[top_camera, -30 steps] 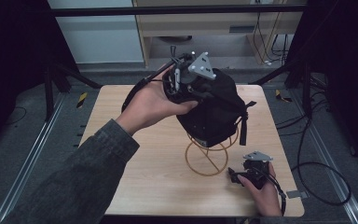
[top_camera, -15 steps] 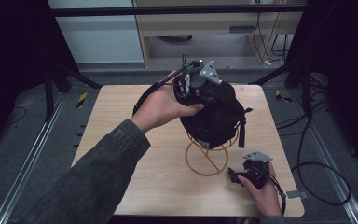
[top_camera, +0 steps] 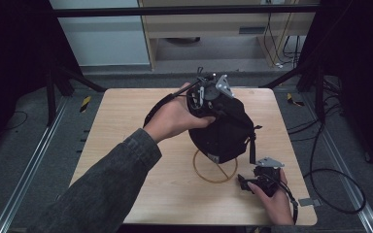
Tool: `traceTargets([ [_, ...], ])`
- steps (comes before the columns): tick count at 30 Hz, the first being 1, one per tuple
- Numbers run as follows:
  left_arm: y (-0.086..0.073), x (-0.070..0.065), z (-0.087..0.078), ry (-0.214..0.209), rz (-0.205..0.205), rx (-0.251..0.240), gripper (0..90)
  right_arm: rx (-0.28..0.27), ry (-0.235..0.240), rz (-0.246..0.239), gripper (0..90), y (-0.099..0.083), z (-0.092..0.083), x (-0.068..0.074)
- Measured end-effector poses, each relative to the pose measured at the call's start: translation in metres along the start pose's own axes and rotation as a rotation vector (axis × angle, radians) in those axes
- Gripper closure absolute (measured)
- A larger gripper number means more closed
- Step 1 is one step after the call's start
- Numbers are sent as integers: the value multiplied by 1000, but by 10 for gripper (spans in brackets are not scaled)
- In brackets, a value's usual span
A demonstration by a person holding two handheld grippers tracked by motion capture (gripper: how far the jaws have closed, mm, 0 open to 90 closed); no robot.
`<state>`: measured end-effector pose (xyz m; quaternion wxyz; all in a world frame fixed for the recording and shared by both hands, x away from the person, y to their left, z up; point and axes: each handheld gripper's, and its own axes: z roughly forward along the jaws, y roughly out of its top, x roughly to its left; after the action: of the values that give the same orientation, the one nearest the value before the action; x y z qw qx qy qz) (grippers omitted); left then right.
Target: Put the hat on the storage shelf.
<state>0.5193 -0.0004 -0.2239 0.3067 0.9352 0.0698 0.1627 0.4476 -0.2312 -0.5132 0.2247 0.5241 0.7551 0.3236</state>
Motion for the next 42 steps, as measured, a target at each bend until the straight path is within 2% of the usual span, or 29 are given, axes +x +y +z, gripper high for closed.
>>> traceTargets([
  [6,-5,-2,8,-10,2,24,726,0,0,-1,6,0,0,0],
  [13,-8,-1,10,-8,-6,19,710,0,0,0,7,0,0,0],
  [15,-8,-2,11,-1,1,20,686,0,0,0,7,0,0,0],
  [18,-11,-3,10,6,-8,5,651,0,0,-1,7,0,0,0],
  [21,-16,-4,9,20,-17,1,561,0,0,-1,7,0,0,0],
  [25,-23,-3,6,30,-22,-6,499,0,0,0,7,0,0,0],
  [27,-26,-1,2,43,-46,-24,471,0,-1,-1,7,0,0,0],
  [31,-28,-1,-3,44,-47,-40,431,0,-1,-1,6,0,0,0],
  [34,-32,-4,-9,57,-44,-53,354,0,-1,-1,6,0,0,0],
  [42,-44,-6,-21,78,-82,-80,188,0,-1,-1,7,0,0,0],
])
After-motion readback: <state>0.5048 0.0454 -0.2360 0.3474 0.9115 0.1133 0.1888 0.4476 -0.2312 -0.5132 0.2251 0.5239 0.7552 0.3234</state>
